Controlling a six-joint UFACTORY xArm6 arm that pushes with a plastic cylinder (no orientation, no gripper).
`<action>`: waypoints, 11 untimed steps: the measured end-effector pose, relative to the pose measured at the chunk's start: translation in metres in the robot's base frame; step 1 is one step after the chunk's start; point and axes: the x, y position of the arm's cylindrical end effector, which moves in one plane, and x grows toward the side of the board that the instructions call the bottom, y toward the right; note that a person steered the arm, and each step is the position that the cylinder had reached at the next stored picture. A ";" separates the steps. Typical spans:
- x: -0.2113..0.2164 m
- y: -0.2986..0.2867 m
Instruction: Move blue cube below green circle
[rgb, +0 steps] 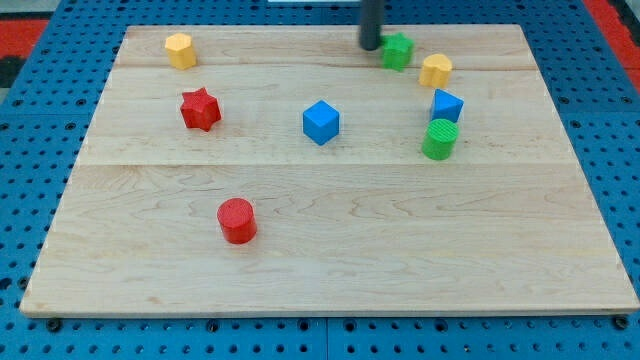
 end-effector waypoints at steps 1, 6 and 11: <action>0.004 -0.019; 0.065 -0.018; 0.198 -0.102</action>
